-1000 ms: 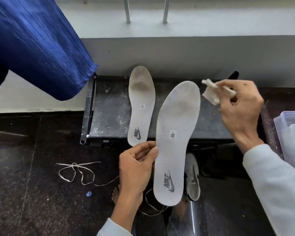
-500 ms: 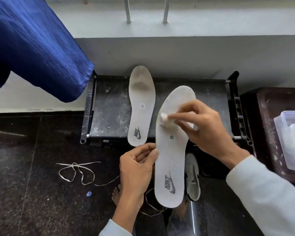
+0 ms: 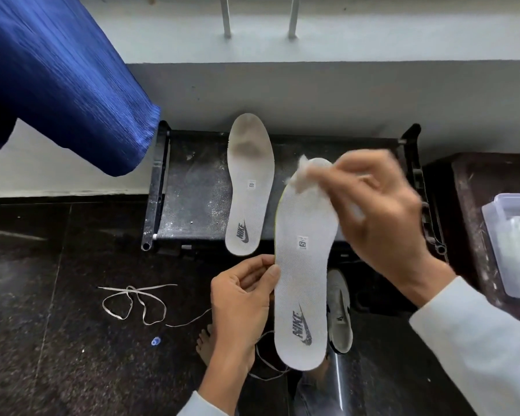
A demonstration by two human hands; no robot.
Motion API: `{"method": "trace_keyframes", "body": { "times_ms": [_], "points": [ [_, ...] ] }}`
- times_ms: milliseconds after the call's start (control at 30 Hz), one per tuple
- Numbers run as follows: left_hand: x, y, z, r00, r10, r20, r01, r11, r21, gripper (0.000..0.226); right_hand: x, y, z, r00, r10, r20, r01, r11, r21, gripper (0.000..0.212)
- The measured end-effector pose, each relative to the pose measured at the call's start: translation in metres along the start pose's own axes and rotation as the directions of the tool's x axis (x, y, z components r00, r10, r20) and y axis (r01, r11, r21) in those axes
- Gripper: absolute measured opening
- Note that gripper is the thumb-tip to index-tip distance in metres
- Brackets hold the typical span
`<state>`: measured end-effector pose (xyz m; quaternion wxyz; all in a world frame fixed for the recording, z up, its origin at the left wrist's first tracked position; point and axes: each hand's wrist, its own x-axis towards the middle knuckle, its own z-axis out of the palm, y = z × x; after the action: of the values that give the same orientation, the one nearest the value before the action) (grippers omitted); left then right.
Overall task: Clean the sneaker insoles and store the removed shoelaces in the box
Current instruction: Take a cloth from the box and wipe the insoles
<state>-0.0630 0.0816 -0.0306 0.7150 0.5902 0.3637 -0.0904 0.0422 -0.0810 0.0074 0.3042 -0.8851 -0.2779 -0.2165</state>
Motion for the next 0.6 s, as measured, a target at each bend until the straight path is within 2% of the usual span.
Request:
{"method": "trace_keyframes", "body": {
  "times_ms": [33,67,100,167,267,300,367,400,467,533,567,600],
  "points": [
    [0.000,0.000,-0.001,1.000,0.006,-0.002,-0.006,1.000,0.006,0.016,-0.005,0.005,0.006,0.987,-0.045,0.154,0.044,0.999,0.007,0.024],
    [0.000,0.001,-0.001,1.000,0.012,-0.004,-0.012,1.000,0.013,0.016,-0.008,0.018,0.011,0.967,-0.022,0.254,0.023,1.000,-0.002,0.024],
    [0.000,0.001,-0.002,1.000,0.019,-0.003,-0.019,1.000,0.021,0.017,-0.007,0.032,0.016,0.955,0.088,0.282,-0.082,0.996,-0.033,0.021],
    [-0.001,0.001,-0.004,1.000,0.029,0.002,-0.029,0.999,0.033,0.016,-0.003,0.055,0.022,0.951,0.268,0.155,-0.253,0.961,-0.113,0.017],
    [0.000,0.000,-0.009,0.999,0.032,-0.011,-0.032,0.999,0.025,0.016,0.014,0.075,0.008,0.914,0.394,-0.101,-0.404,0.908,-0.112,0.016],
    [0.001,0.000,-0.010,0.999,0.036,-0.017,-0.035,0.999,0.023,0.017,0.019,0.074,0.002,0.896,0.412,-0.163,-0.431,0.896,-0.104,0.016],
    [0.003,0.000,-0.011,0.999,0.037,-0.027,-0.036,0.999,0.021,0.018,0.022,0.060,-0.005,0.914,0.346,-0.213,-0.373,0.923,-0.101,0.020],
    [0.003,0.001,-0.010,0.999,0.033,-0.030,-0.033,0.999,0.017,0.018,0.019,0.047,-0.005,0.948,0.263,-0.180,-0.283,0.954,-0.097,0.020],
    [0.002,0.001,-0.008,0.999,0.026,-0.033,-0.026,1.000,0.002,0.018,0.000,0.025,0.000,0.998,0.059,0.032,-0.059,0.998,-0.023,0.019],
    [0.003,0.002,-0.007,0.999,0.029,-0.035,-0.029,1.000,-0.003,0.018,-0.022,0.022,0.006,0.956,-0.079,0.282,0.068,0.996,0.051,0.021],
    [0.003,0.002,-0.007,0.999,0.035,-0.033,-0.035,0.999,-0.001,0.018,-0.029,0.031,0.010,0.937,-0.063,0.343,0.057,0.998,0.026,0.022],
    [0.003,0.002,-0.007,0.999,0.040,-0.029,-0.040,0.999,0.002,0.018,-0.034,0.044,0.013,0.939,0.013,0.343,-0.002,0.999,-0.034,0.023]
  ]
}}
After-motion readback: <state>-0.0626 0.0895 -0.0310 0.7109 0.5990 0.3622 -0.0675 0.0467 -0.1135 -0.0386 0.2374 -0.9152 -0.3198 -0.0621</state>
